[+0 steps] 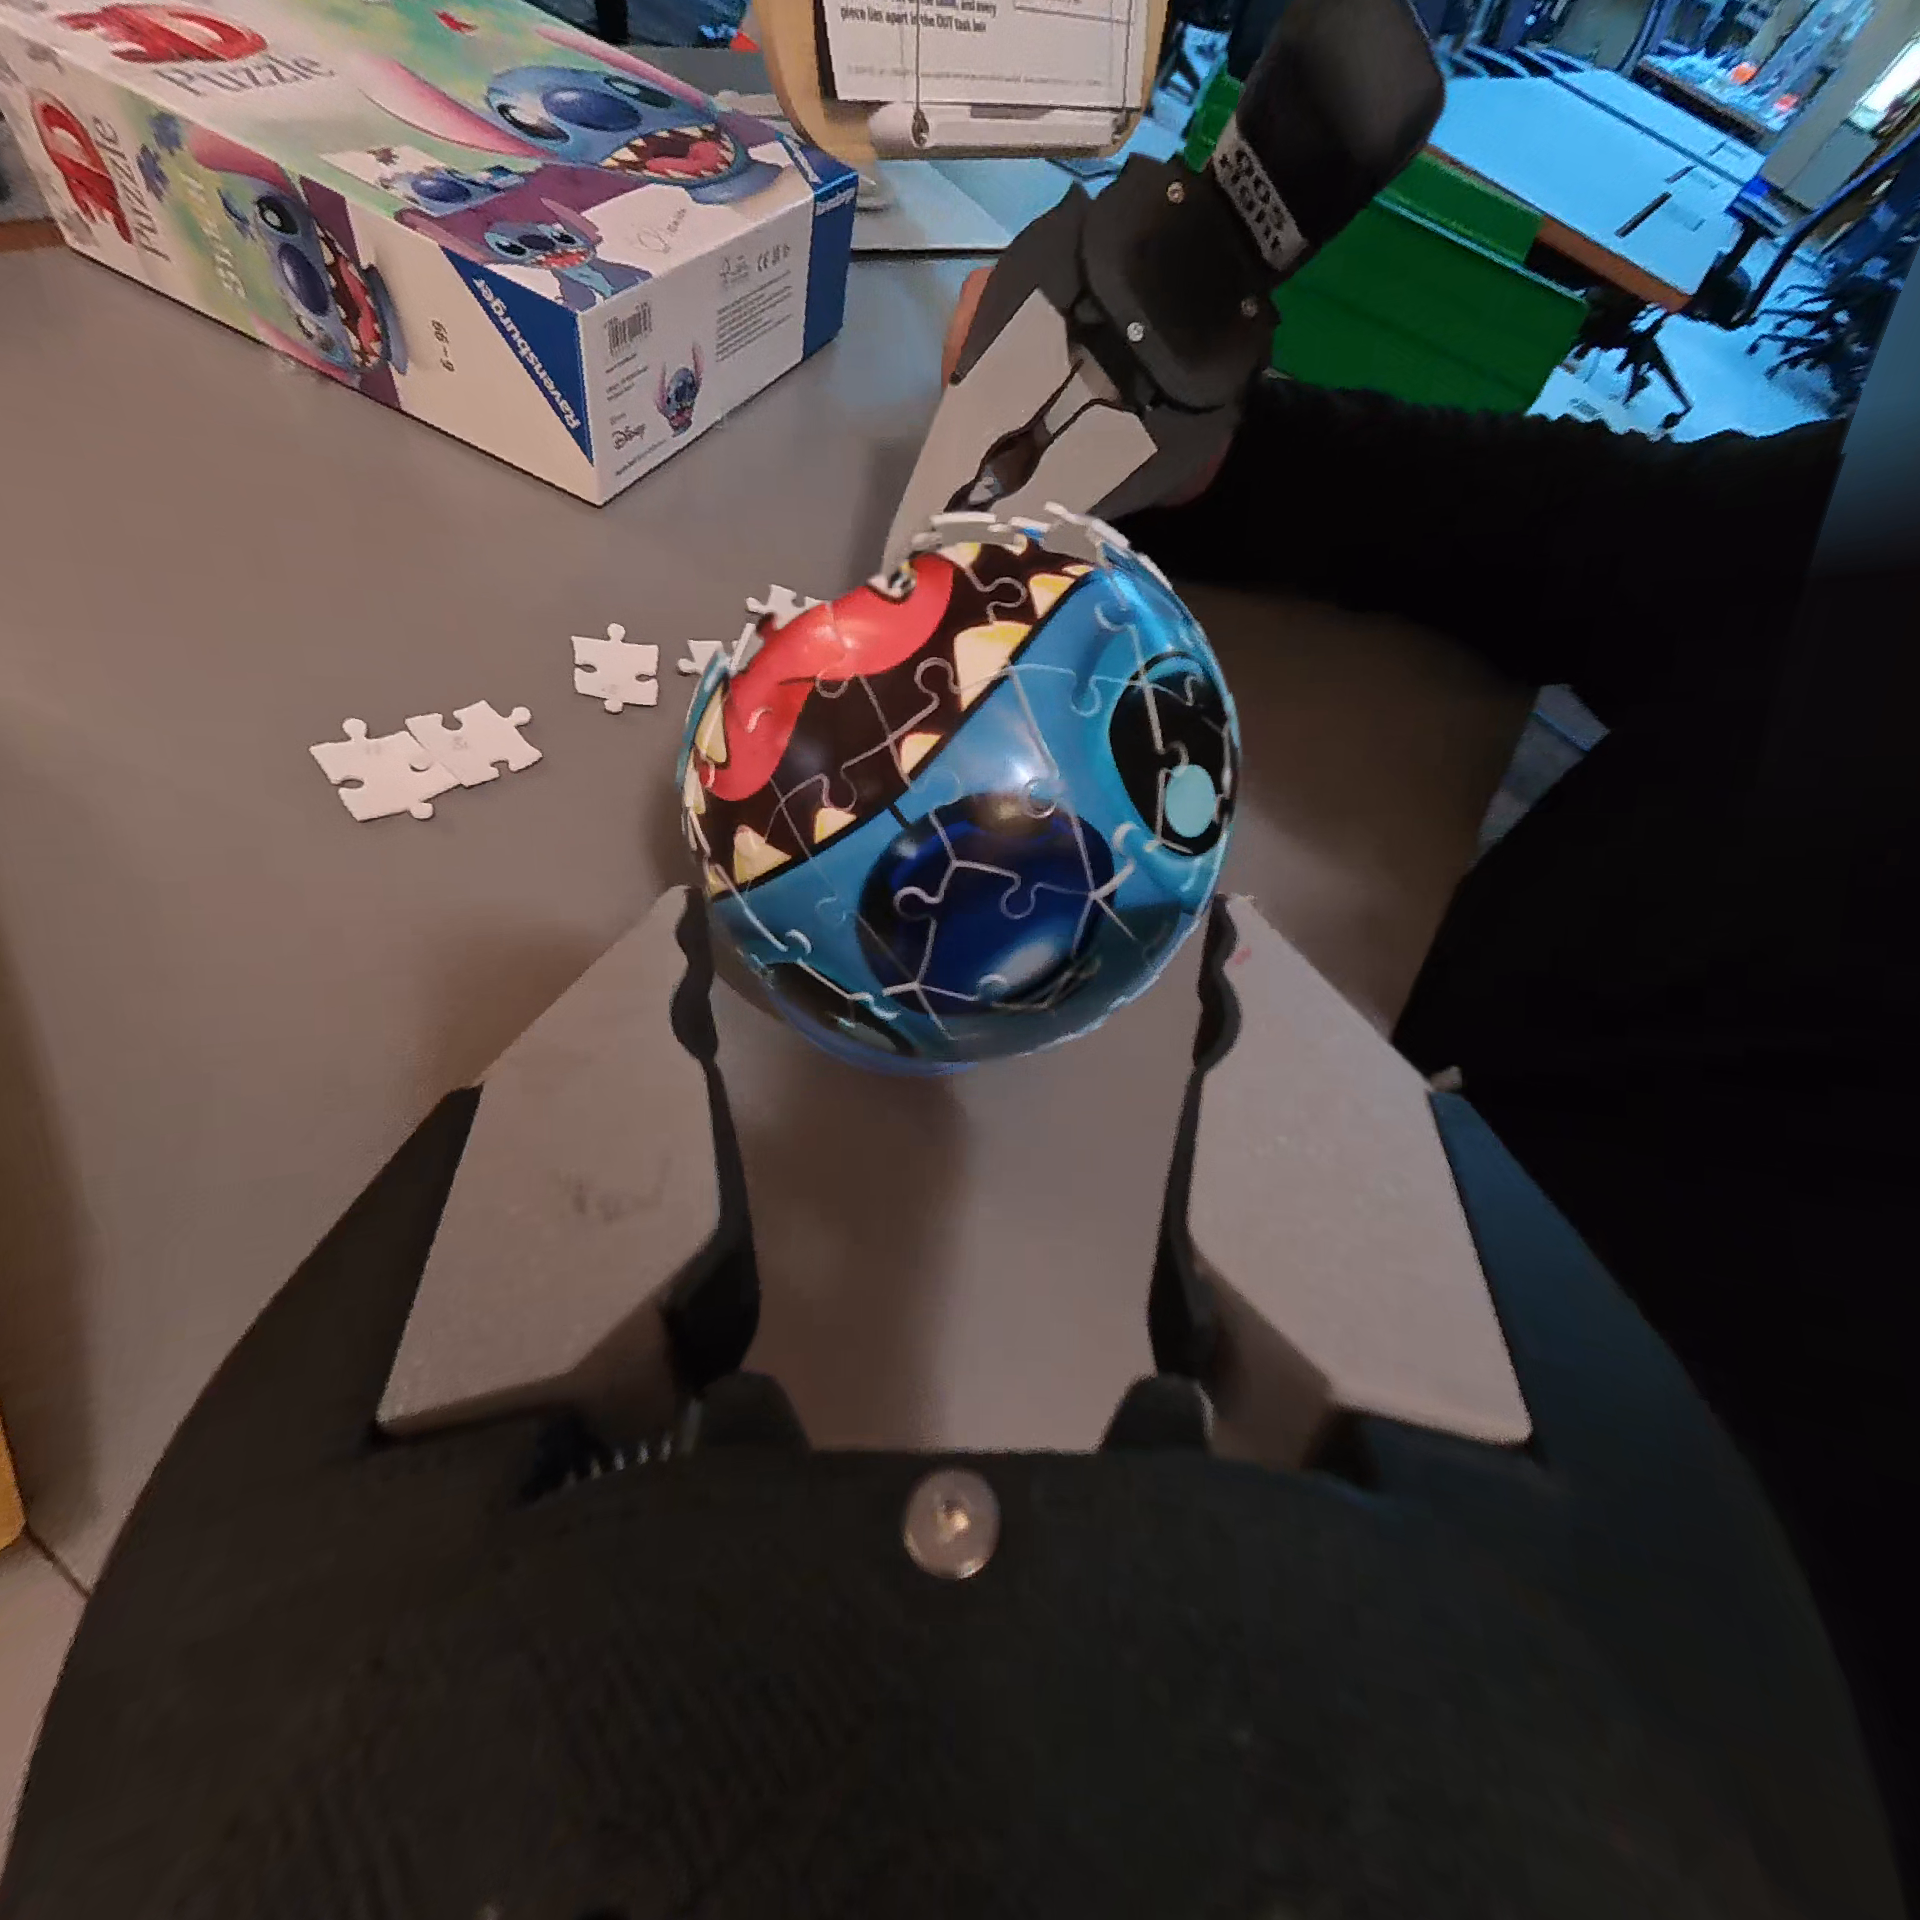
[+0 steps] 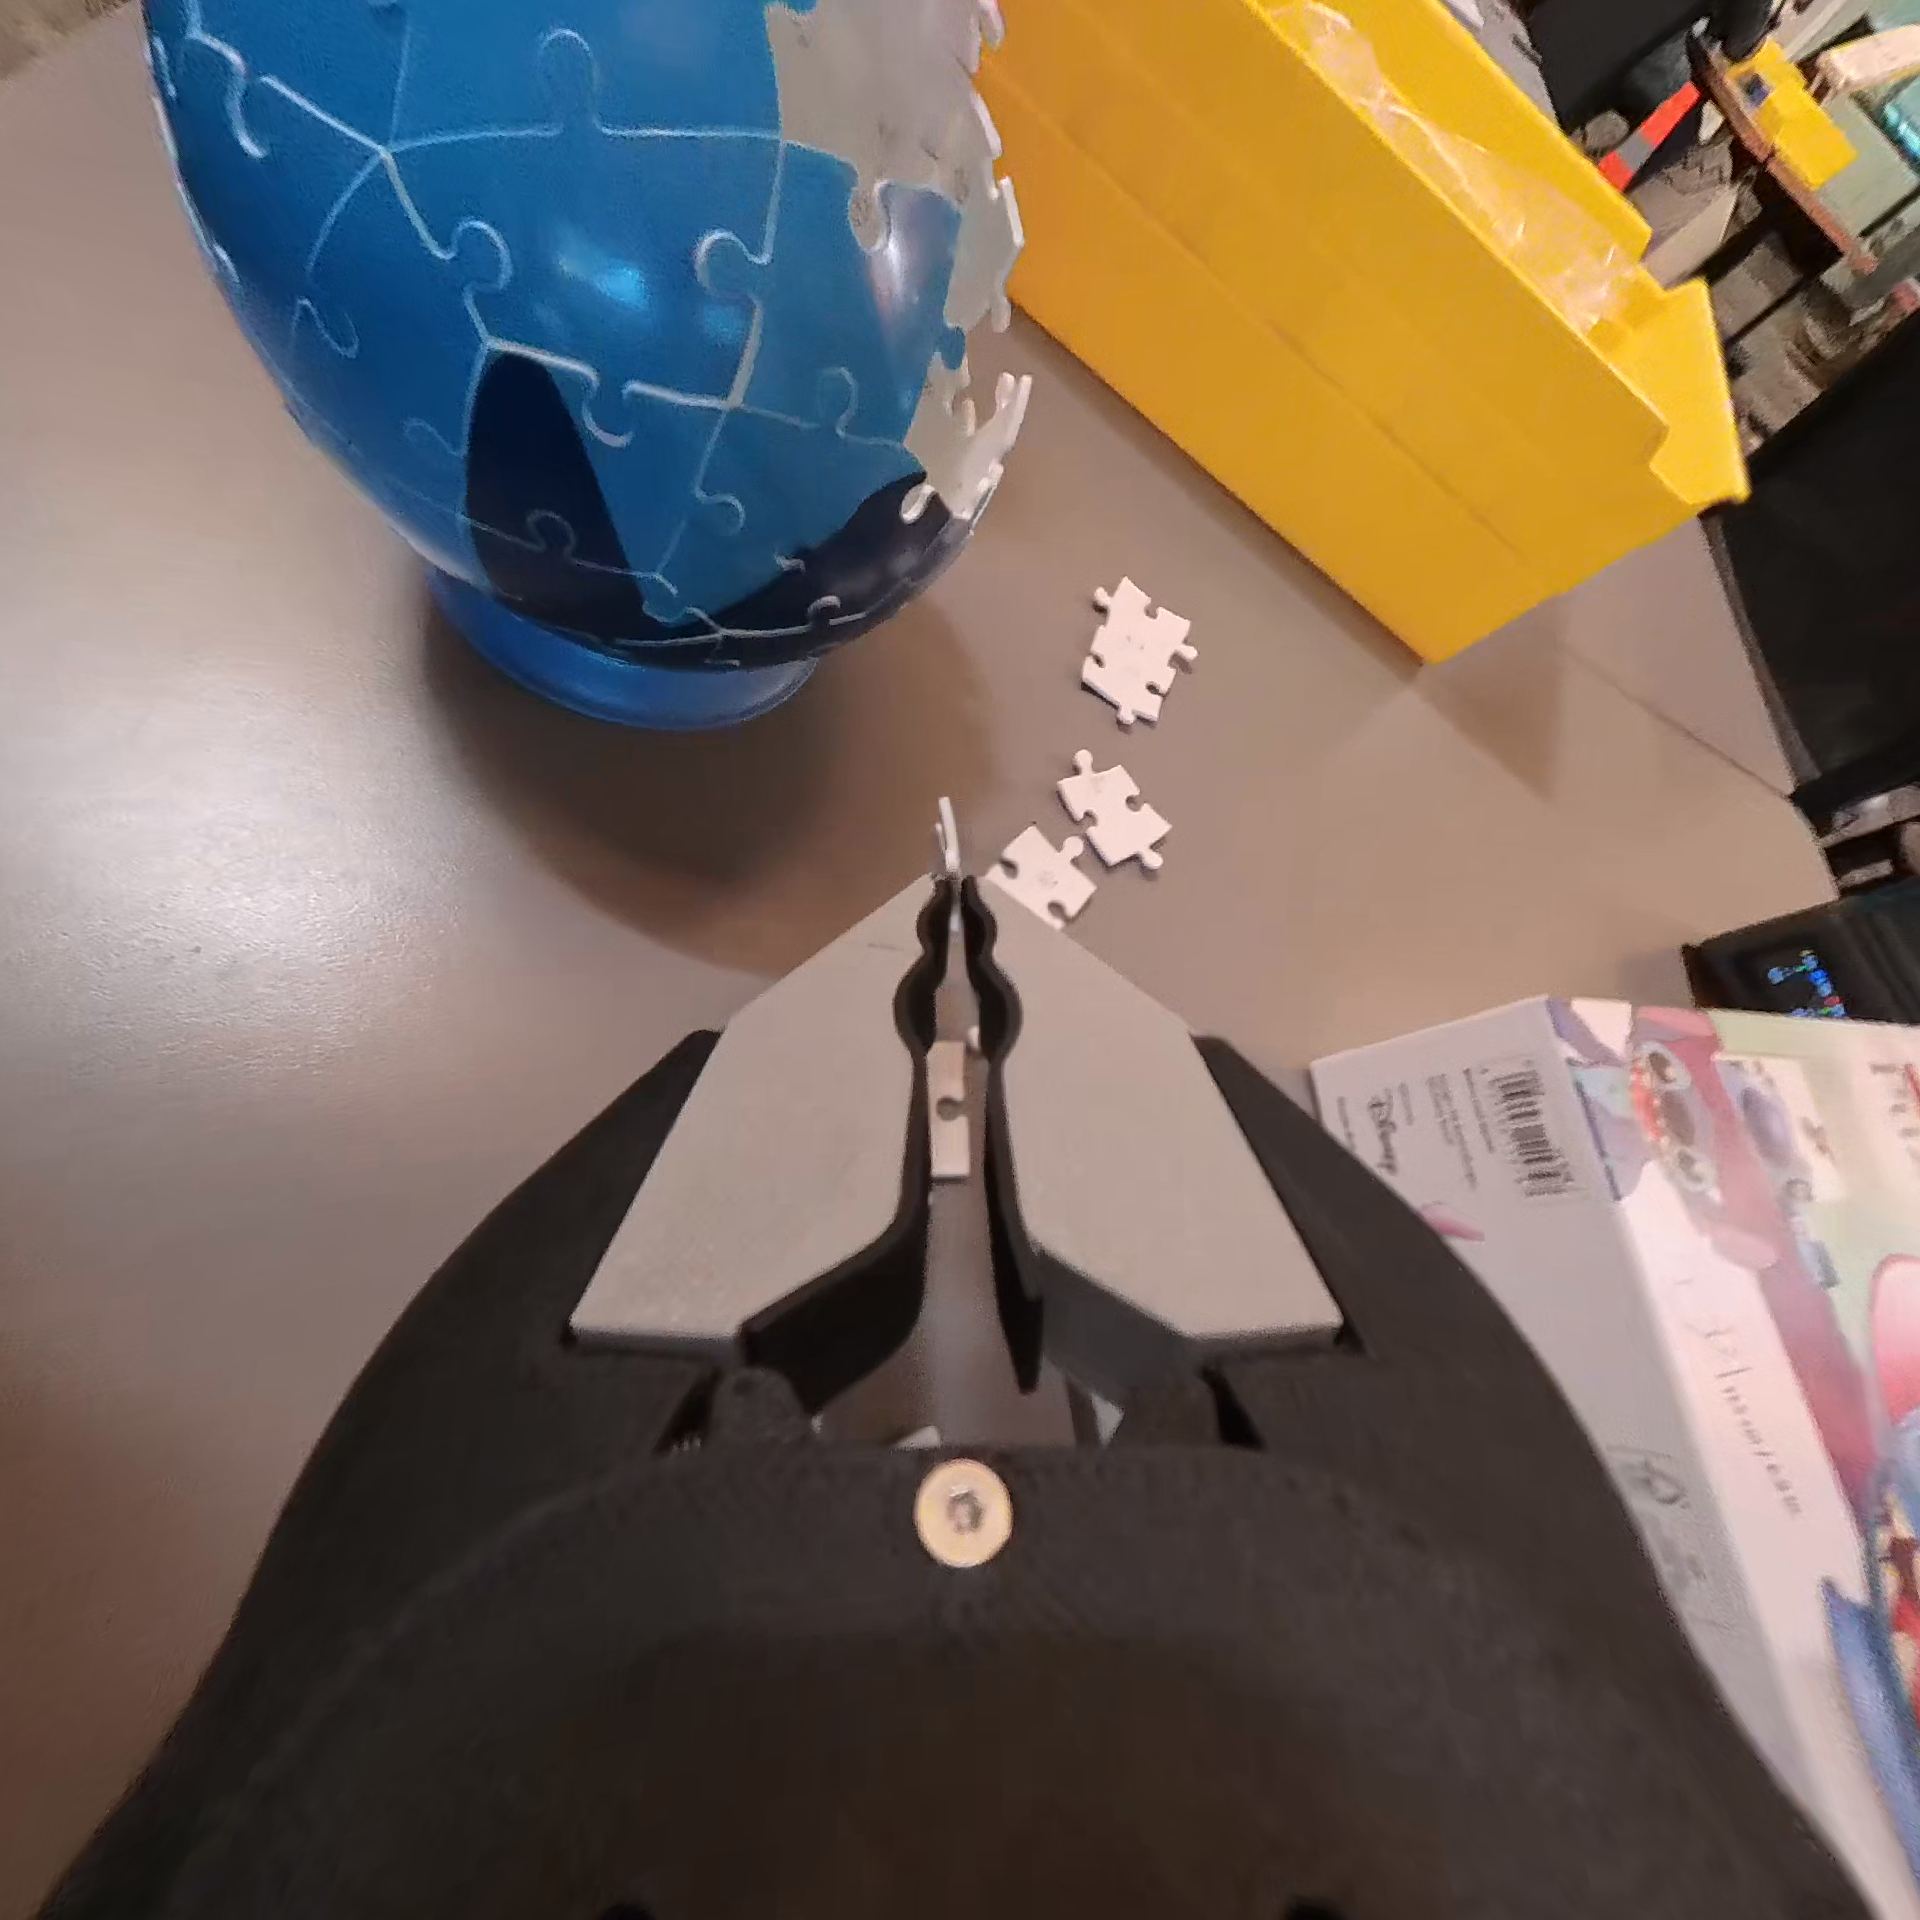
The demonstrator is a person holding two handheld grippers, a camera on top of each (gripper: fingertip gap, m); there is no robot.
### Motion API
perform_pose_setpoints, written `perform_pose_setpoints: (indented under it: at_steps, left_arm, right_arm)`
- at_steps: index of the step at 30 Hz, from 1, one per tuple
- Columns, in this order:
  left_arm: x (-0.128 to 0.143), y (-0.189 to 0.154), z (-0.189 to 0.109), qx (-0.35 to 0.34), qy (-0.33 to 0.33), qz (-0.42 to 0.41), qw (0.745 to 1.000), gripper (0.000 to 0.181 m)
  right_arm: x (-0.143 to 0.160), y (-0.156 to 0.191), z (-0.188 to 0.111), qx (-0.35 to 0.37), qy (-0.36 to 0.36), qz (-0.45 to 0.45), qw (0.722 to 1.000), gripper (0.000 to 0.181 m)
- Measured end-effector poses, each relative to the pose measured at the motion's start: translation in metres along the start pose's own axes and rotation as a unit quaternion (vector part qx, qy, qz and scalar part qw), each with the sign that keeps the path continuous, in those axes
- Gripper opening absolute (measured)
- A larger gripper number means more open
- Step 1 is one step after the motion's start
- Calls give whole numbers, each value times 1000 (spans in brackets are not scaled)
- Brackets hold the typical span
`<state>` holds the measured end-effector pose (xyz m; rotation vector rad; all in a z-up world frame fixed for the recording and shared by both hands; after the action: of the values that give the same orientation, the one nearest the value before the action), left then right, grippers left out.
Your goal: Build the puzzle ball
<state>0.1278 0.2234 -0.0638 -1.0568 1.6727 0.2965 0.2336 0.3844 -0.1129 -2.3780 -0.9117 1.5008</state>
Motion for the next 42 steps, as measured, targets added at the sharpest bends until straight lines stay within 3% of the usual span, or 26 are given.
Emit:
perform_pose_setpoints:
  at_steps: [9, 15, 20, 24, 27, 33, 36, 40, 42]
  left_arm:
    - [4, -4, 17, -39, 26, 52, 998, 96]
    - [8, -1, 17, -25, 39, 109, 993, 96]
    - [18, 5, 19, -22, 65, 165, 984, 95]
    - [24, 10, 21, -22, 74, 197, 977, 93]
    - [25, 13, 20, -9, 73, 182, 981, 92]
    - [25, 10, 21, -22, 66, 176, 982, 92]
    - [20, 5, 14, -45, 39, 139, 988, 91]
    - [5, -1, 4, -70, -45, 40, 996, 97]
    - [1, -9, 5, -66, -57, 44, 995, 100]
  right_arm:
    - [-17, -19, -13, -32, -76, 161, 983, 0]
    - [-45, -29, -18, -45, -124, 186, 974, 0]
    - [-83, -36, -14, -61, -132, 171, 974, 0]
    - [-112, -34, -1, -55, -119, 99, 986, 0]
    - [-126, -36, 13, -34, -96, 26, 994, 0]
    - [-142, -33, 34, -89, -91, -11, 992, 0]
    - [-144, -33, 37, -110, -95, -20, 989, 0]
    - [-145, -32, 36, -120, -96, -46, 987, 0]
    - [-144, -29, 37, -129, -91, -58, 986, 0]
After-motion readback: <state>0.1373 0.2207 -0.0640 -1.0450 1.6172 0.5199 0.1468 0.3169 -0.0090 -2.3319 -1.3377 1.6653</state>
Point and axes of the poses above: each gripper's, where its closed fingertips meet, z out along the fingers, x out of its underside, y = z × x across the jaws, the point moved 3 cm from there along -z, back along the fingers, and after that the axes turned 6 degrees about x, right-handed, at the moved point
